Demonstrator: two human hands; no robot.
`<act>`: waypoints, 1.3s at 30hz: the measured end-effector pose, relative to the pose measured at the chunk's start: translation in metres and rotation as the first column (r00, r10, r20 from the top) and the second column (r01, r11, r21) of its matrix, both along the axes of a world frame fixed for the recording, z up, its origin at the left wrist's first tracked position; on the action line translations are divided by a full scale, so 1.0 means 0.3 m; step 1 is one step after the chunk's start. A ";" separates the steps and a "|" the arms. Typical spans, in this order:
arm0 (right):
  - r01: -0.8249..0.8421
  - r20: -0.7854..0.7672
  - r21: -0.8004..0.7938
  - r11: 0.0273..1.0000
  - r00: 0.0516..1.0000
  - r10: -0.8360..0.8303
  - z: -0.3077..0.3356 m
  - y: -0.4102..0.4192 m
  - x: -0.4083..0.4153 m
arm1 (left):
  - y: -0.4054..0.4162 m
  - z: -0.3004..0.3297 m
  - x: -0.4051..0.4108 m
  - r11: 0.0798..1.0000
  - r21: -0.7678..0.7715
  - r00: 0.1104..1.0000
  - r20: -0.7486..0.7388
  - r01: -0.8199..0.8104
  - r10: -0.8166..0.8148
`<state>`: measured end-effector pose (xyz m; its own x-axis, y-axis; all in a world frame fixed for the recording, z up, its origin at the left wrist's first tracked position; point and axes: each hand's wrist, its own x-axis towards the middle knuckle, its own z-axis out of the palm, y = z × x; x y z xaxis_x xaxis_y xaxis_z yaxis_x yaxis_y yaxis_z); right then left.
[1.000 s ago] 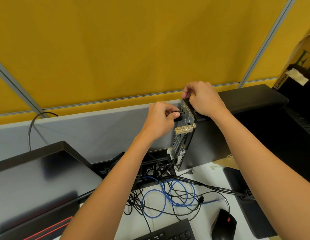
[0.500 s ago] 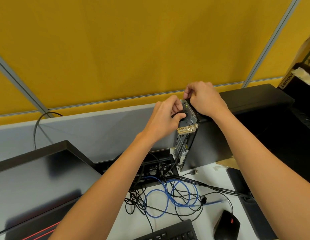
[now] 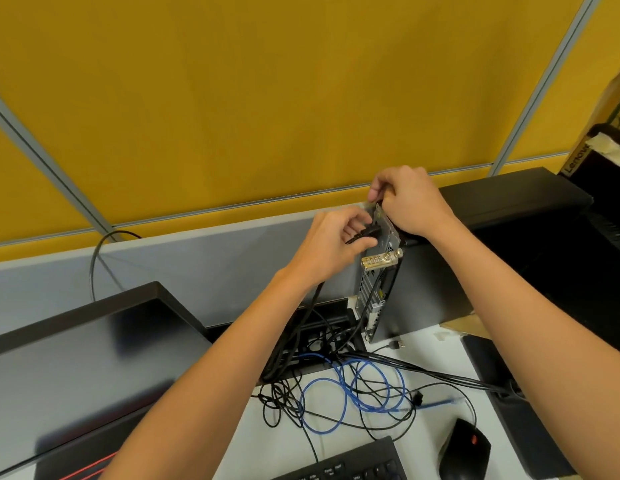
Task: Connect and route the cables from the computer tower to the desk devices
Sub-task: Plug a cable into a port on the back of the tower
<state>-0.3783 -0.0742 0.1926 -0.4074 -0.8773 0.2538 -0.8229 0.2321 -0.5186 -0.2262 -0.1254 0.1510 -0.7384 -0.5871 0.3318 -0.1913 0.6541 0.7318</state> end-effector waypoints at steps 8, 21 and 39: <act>0.011 0.013 -0.015 1.000 1.000 -0.011 -0.001 0.000 0.004 | -0.015 0.007 0.028 0.991 0.027 0.992 0.019 -0.127 0.127; 0.009 -0.002 -0.008 1.000 1.000 -0.009 -0.016 -0.013 -0.009 | -0.013 -0.037 -0.026 0.974 0.053 0.975 0.004 -0.222 0.222; 0.006 0.000 0.010 1.000 1.000 -0.006 -0.019 -0.020 -0.012 | -0.021 -0.038 -0.021 0.988 -0.139 0.995 0.062 -0.074 0.083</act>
